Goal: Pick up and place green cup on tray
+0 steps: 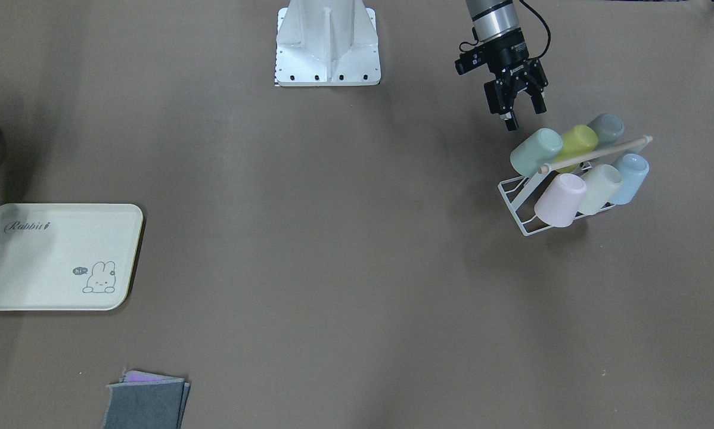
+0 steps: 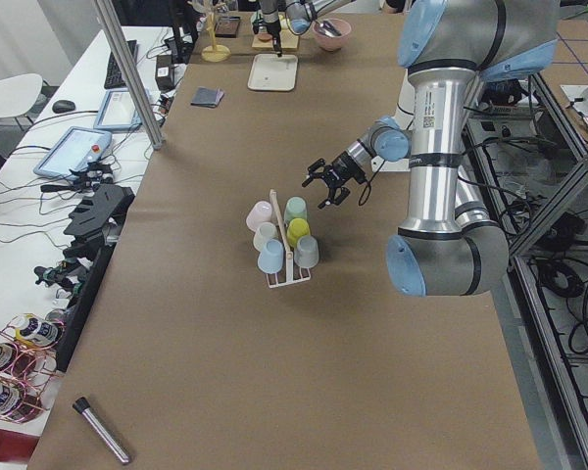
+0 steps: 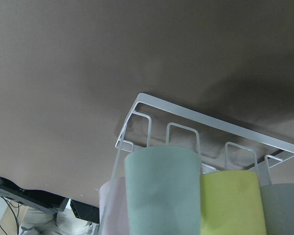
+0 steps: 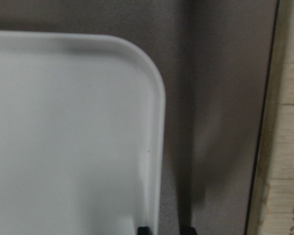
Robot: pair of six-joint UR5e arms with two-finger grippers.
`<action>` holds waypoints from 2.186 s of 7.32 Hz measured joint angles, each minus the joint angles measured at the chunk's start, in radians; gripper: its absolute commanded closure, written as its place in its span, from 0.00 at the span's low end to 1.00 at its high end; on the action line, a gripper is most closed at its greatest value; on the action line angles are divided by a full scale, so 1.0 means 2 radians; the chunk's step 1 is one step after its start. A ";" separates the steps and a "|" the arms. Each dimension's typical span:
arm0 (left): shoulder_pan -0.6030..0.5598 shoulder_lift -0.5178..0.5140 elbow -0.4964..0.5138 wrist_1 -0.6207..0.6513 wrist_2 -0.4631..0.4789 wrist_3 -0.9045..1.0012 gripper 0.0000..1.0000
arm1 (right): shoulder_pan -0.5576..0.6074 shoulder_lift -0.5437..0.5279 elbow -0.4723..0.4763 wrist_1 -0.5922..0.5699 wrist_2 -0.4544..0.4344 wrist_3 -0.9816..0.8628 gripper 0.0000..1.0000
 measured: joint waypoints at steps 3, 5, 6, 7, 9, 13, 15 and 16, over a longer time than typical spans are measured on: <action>-0.002 -0.013 0.025 0.007 0.004 -0.017 0.02 | -0.001 0.001 -0.002 0.000 0.001 0.000 0.98; -0.007 -0.029 0.048 0.011 0.005 -0.018 0.02 | -0.001 0.002 -0.001 0.001 0.001 0.000 1.00; -0.011 -0.032 0.053 0.013 0.006 -0.018 0.02 | -0.001 0.002 0.000 0.001 0.002 0.001 1.00; -0.016 -0.033 0.056 0.014 0.007 -0.018 0.02 | -0.001 0.002 0.001 0.000 0.004 0.001 1.00; -0.027 -0.034 0.065 0.015 0.007 -0.024 0.02 | 0.001 0.002 0.003 0.000 0.026 0.004 1.00; -0.031 -0.052 0.094 0.014 0.007 -0.036 0.02 | 0.027 0.001 0.006 -0.001 0.092 0.006 1.00; -0.035 -0.059 0.104 0.015 0.008 -0.035 0.02 | 0.042 0.002 0.011 -0.001 0.108 0.006 1.00; -0.040 -0.058 0.105 0.015 0.008 -0.035 0.02 | 0.048 0.003 0.013 -0.001 0.116 0.006 1.00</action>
